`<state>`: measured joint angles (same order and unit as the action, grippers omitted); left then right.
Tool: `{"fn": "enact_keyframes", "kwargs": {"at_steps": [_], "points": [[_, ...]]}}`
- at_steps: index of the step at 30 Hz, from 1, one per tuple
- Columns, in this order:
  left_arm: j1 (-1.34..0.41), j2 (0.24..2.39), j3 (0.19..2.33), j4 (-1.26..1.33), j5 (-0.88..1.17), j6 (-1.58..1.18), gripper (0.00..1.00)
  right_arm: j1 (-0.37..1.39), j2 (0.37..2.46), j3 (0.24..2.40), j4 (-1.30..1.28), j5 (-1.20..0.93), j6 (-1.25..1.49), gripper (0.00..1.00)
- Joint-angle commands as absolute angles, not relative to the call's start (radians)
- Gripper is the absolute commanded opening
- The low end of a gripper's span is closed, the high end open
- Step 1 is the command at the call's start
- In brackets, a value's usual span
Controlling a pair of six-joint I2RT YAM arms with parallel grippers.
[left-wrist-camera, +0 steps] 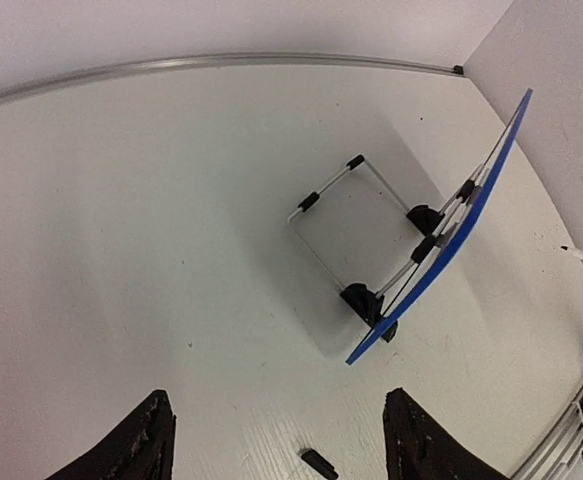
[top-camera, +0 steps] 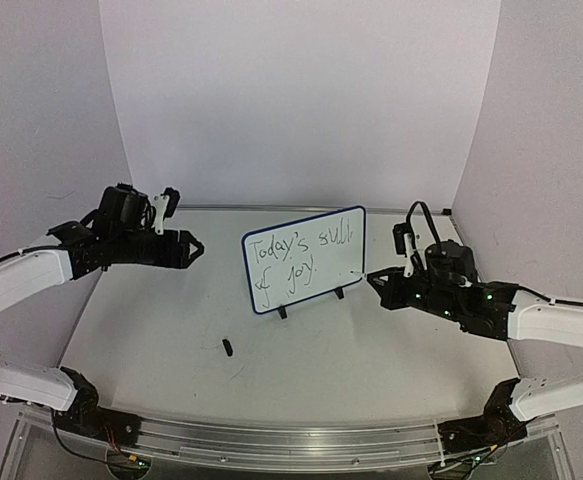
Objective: Write a sentence on the whiteboard
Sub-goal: Adjust the pen cap at the center of the board.
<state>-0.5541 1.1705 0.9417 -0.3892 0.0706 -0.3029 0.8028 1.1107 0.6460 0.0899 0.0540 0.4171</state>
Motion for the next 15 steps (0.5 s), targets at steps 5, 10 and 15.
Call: {"fn": "enact_keyframes", "kwargs": {"at_steps": [5,10,15], "points": [[-0.571,1.154,0.620,-0.090,0.141,-0.728,0.67,0.800,0.995,0.579,0.106,0.115,0.567,0.00],[-0.637,1.180,0.530,-0.051,0.107,-0.832,0.67,0.801,0.955,0.555,0.106,0.113,0.576,0.00],[-0.749,1.279,0.485,0.016,0.113,-0.938,0.67,0.800,0.929,0.546,0.105,0.135,0.563,0.00]]}}
